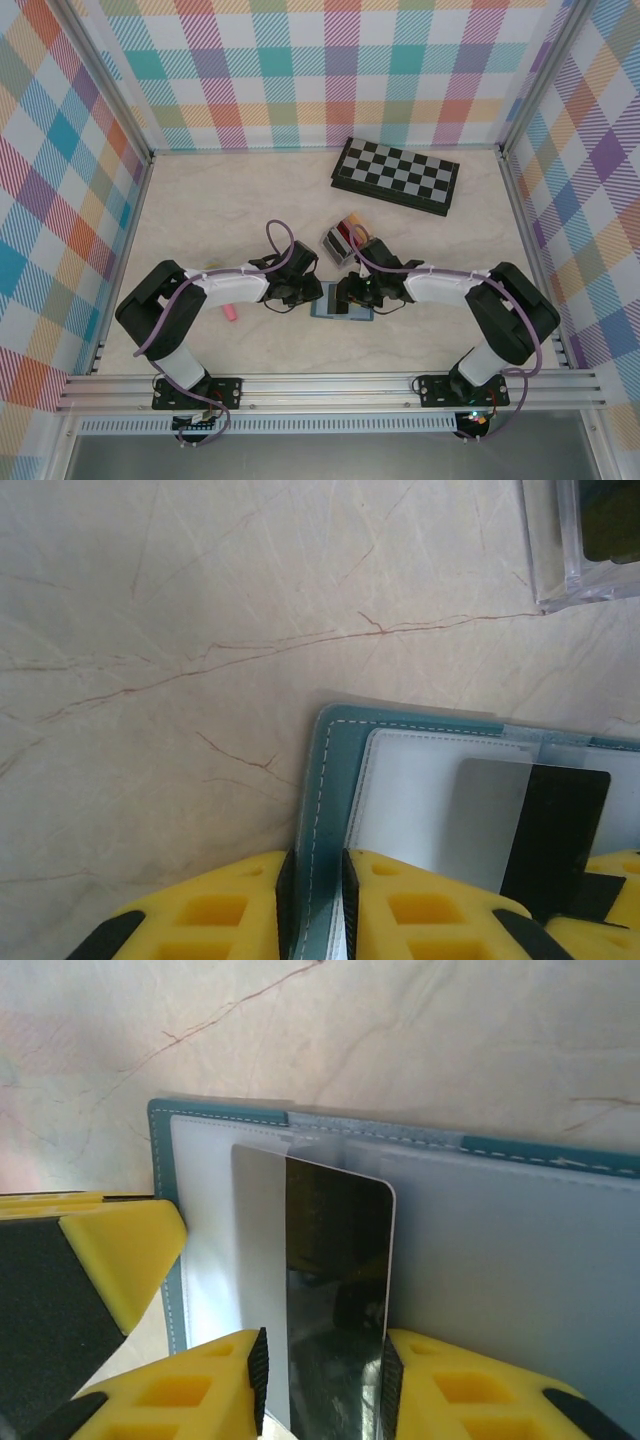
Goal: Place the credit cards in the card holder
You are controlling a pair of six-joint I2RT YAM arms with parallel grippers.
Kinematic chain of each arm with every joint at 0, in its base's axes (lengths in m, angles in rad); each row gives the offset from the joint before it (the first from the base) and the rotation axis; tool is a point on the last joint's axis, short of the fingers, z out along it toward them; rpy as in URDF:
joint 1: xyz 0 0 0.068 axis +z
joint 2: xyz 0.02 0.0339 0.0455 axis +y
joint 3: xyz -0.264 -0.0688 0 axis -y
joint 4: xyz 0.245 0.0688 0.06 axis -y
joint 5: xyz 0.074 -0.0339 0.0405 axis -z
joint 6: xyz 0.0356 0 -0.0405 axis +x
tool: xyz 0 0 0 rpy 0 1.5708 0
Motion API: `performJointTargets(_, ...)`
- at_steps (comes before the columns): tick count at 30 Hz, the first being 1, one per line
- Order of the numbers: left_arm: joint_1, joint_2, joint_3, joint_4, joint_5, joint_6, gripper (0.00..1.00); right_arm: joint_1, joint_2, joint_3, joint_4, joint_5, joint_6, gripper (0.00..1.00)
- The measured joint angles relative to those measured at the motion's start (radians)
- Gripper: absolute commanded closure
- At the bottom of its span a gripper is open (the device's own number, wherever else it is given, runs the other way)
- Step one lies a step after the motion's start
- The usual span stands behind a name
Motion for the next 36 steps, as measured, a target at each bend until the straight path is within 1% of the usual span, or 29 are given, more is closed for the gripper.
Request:
performJointTargets(3,0.0,0.0,0.0,0.0,0.0,0.0,0.79,0.0,-0.006,0.004,-0.034,0.013,-0.012,0.69)
performJointTargets(6,0.0,0.0,0.0,0.0,0.0,0.0,0.79,0.001,-0.006,0.005,-0.055,0.021,-0.02,0.82)
performJointTargets(7,0.0,0.0,0.0,0.0,0.0,0.0,0.79,0.001,-0.006,0.005,-0.059,0.023,-0.021,0.85)
performJointTargets(10,0.0,0.0,-0.001,0.001,0.0,0.0,0.79,0.001,-0.005,0.006,-0.061,0.021,-0.028,0.89)
performJointTargets(21,0.0,-0.013,-0.023,0.039,0.002,-0.014,0.72,0.011,0.082,0.057,-0.008,-0.047,-0.013,0.88)
performJointTargets(25,0.0,-0.015,-0.026,0.045,0.004,-0.024,0.71,0.01,0.096,0.062,0.002,-0.063,-0.003,0.87)
performJointTargets(28,0.0,-0.015,-0.027,0.045,0.005,-0.024,0.71,0.01,0.1,0.062,0.006,-0.069,0.008,0.84)
performJointTargets(33,0.0,-0.015,-0.027,0.045,0.003,-0.027,0.72,0.013,0.087,0.08,-0.029,-0.043,0.004,0.72)
performJointTargets(34,0.0,-0.015,-0.027,0.043,0.001,-0.027,0.73,0.014,0.074,0.086,-0.052,-0.024,-0.006,0.71)
performJointTargets(36,0.0,-0.015,-0.027,0.042,0.0,-0.027,0.73,0.014,0.041,0.096,-0.101,0.019,-0.022,0.71)
